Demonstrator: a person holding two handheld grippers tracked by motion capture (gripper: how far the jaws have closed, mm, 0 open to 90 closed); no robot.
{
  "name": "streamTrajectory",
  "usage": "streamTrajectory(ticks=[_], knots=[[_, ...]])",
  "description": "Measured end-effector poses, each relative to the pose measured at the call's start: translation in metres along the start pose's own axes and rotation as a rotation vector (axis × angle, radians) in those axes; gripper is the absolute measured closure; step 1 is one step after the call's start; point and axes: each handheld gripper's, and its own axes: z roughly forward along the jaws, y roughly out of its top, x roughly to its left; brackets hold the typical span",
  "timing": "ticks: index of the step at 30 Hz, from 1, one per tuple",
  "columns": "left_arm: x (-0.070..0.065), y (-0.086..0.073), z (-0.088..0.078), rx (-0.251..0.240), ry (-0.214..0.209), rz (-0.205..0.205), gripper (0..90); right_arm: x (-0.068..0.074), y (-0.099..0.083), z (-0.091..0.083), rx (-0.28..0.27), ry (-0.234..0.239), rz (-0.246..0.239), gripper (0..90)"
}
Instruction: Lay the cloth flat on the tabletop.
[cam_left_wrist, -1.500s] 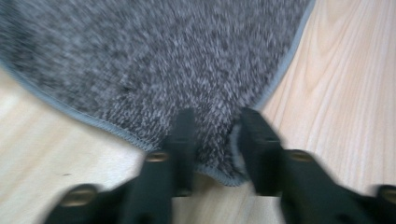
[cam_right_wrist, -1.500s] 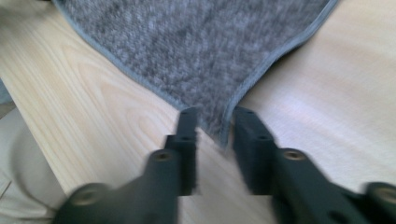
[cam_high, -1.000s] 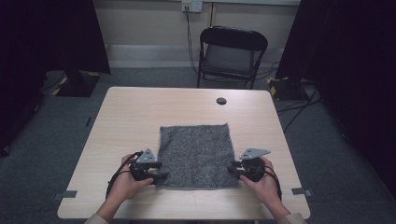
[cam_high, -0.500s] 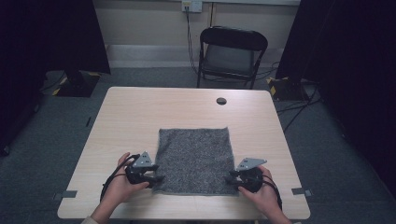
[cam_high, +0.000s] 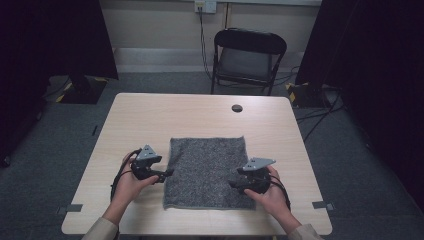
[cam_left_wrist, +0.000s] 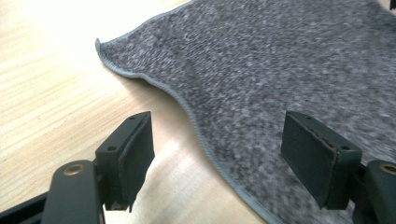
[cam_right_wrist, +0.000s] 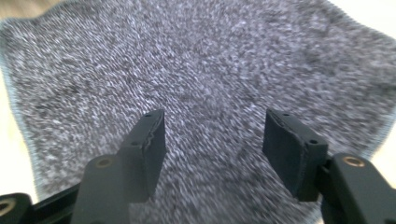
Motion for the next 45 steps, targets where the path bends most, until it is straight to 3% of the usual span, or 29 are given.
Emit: streamTrajectory(ticks=[5,6,12,17,24,27,30,36,45], knots=[[0.004,0.003,0.007,0.006,-0.009,0.006,23.8,0.009,0.001,0.009,0.017,0.021,-0.030,37.5],[0.006,0.005,0.007,0.009,-0.009,0.015,23.4,0.014,0.006,0.009,0.007,0.041,-0.032,37.2],[0.018,0.020,0.016,0.012,0.010,-0.013,23.6,0.040,0.029,0.025,-0.013,0.129,-0.066,36.4],[0.029,0.033,0.025,-0.010,0.028,-0.039,28.2,0.061,0.044,0.041,-0.026,0.176,-0.109,37.1],[0.047,0.038,0.036,0.014,0.047,-0.056,35.3,0.089,0.057,0.062,-0.017,0.251,-0.178,38.9],[0.051,0.037,0.043,0.043,0.060,-0.032,36.5,0.095,0.060,0.071,-0.004,0.255,-0.195,39.1],[0.053,0.037,0.047,0.031,0.068,-0.027,37.7,0.099,0.063,0.079,0.007,0.253,-0.214,39.2],[0.062,0.039,0.057,0.027,0.068,-0.049,39.0,0.115,0.070,0.093,0.006,0.312,-0.210,41.1],[0.069,0.040,0.065,0.023,0.100,-0.014,45.4,0.126,0.072,0.104,0.006,0.336,-0.236,43.3]])
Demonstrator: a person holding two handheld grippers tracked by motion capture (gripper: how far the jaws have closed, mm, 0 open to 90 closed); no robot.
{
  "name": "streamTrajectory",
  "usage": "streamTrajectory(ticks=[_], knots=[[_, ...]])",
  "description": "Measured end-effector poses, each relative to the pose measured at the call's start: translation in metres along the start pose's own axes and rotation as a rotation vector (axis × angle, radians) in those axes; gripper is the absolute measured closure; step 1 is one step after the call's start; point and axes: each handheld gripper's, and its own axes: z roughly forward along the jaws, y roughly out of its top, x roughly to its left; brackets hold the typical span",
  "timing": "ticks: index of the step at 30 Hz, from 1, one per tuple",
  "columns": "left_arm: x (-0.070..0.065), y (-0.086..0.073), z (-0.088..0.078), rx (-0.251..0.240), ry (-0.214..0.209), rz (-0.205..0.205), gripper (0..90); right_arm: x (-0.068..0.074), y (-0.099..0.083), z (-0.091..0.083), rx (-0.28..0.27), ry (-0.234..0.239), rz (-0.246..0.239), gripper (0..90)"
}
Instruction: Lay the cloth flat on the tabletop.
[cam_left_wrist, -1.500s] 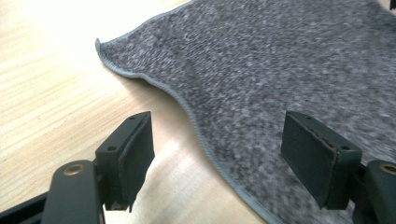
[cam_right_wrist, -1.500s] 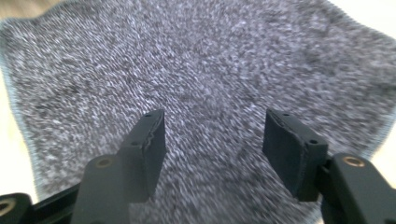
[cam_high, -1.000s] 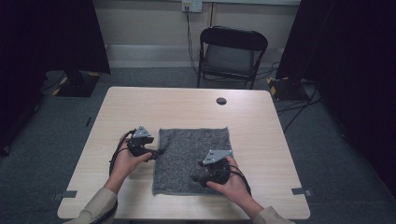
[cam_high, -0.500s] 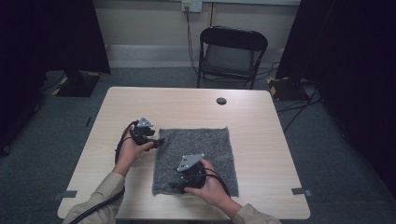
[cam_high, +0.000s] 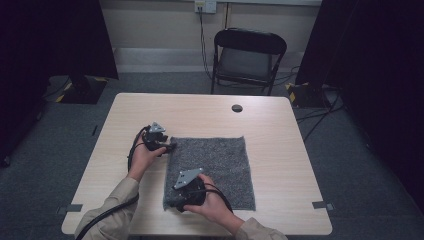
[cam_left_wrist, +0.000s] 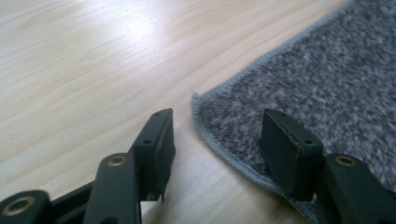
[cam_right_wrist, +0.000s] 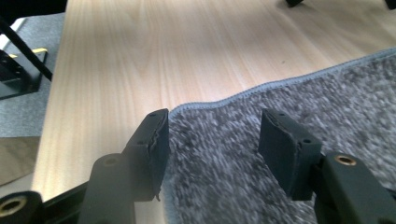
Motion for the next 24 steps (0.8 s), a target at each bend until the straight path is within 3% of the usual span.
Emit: streamTrajectory(ticks=[2,6,14,19,24], knots=[[0.000,0.001,0.001,0.000,0.003,0.022,45.9,0.001,0.000,0.000,-0.001,0.006,-0.003,43.5],[-0.002,0.002,0.002,0.000,-0.005,0.018,48.0,0.007,-0.004,0.003,0.011,0.028,-0.011,42.9],[-0.002,0.002,0.002,0.001,-0.011,0.020,48.4,0.015,-0.007,0.006,0.004,-0.026,-0.060,45.9],[-0.001,0.002,0.003,0.000,-0.012,0.017,50.1,0.018,-0.008,0.005,0.003,-0.041,-0.062,47.1],[-0.001,0.002,0.003,-0.007,-0.026,0.034,58.2,0.018,-0.008,0.004,-0.005,-0.053,-0.055,62.4]])
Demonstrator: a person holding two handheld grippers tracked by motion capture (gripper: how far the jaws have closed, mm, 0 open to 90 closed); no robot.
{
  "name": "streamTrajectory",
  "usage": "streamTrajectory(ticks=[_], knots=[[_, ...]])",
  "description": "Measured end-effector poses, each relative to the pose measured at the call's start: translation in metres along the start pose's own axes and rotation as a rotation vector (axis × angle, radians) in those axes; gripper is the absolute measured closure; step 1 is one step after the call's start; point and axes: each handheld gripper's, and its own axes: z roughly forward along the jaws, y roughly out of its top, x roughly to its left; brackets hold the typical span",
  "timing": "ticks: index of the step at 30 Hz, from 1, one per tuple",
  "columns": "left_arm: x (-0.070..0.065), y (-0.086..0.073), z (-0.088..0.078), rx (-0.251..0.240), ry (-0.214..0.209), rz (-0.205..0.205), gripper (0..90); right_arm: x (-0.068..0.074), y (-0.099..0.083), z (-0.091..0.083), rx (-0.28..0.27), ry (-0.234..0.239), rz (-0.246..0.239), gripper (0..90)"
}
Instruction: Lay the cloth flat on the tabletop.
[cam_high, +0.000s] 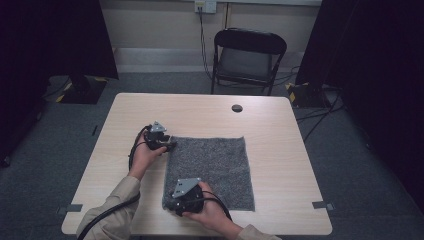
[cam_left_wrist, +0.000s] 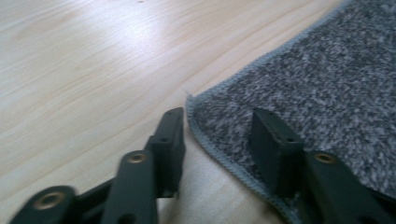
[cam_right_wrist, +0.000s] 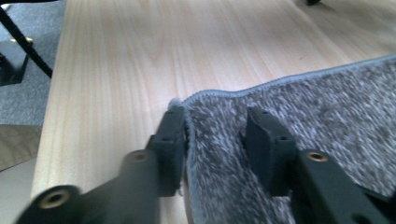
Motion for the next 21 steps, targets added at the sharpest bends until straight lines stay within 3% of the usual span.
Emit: streamTrajectory(ticks=[5,7,14,21], knots=[[0.0006,0.0001,0.0001,-0.002,-0.008,-0.006,64.3,0.0003,-0.0010,-0.0014,-0.004,-0.012,-0.005,77.0],[0.0008,0.0005,0.0004,-0.001,-0.010,-0.002,67.0,0.0029,-0.0011,-0.0016,-0.005,-0.022,-0.026,78.2],[0.0003,0.0024,0.0026,-0.002,-0.032,-0.013,81.3,0.0021,-0.0025,-0.0034,-0.004,-0.021,0.019,86.7],[-0.0017,0.0039,0.0016,0.004,-0.060,-0.011,87.0,0.0010,-0.0028,-0.0047,-0.005,-0.011,0.032,88.1]])
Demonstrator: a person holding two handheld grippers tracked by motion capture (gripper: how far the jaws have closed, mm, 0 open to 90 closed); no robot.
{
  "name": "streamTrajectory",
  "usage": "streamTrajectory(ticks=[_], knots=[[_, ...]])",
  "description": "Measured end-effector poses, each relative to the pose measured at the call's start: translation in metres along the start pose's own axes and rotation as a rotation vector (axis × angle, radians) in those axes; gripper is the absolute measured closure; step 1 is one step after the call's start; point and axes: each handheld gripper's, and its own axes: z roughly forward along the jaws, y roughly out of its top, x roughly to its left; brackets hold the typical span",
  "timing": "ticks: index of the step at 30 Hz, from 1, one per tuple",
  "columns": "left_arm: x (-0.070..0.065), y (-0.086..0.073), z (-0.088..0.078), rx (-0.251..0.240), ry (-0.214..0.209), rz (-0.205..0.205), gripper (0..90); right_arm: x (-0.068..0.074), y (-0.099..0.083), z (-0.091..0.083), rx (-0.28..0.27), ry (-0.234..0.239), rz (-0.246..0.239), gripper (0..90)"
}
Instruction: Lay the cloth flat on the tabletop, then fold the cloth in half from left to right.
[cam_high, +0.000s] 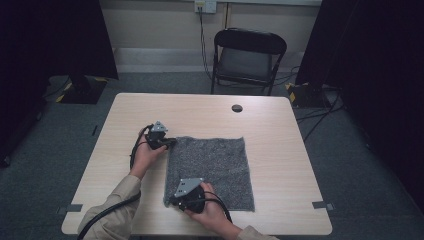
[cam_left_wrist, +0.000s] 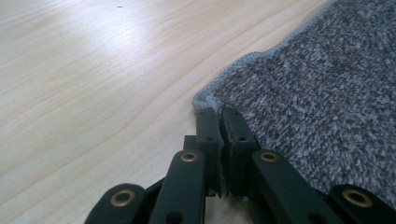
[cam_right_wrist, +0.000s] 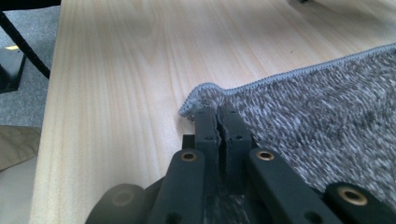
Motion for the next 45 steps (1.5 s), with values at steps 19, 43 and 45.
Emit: streamTrajectory(ticks=[19,43,45], knots=[[0.000,0.022,-0.020,0.003,-0.067,-0.040,88.0,0.000,0.009,-0.010,-0.031,0.025,0.028,88.3],[0.009,0.048,-0.071,-0.023,-0.062,-0.034,87.9,0.007,0.041,-0.016,-0.106,0.074,0.055,88.3],[0.010,0.049,-0.076,-0.028,-0.065,-0.041,87.9,0.006,0.043,-0.016,-0.113,0.080,0.063,88.2]])
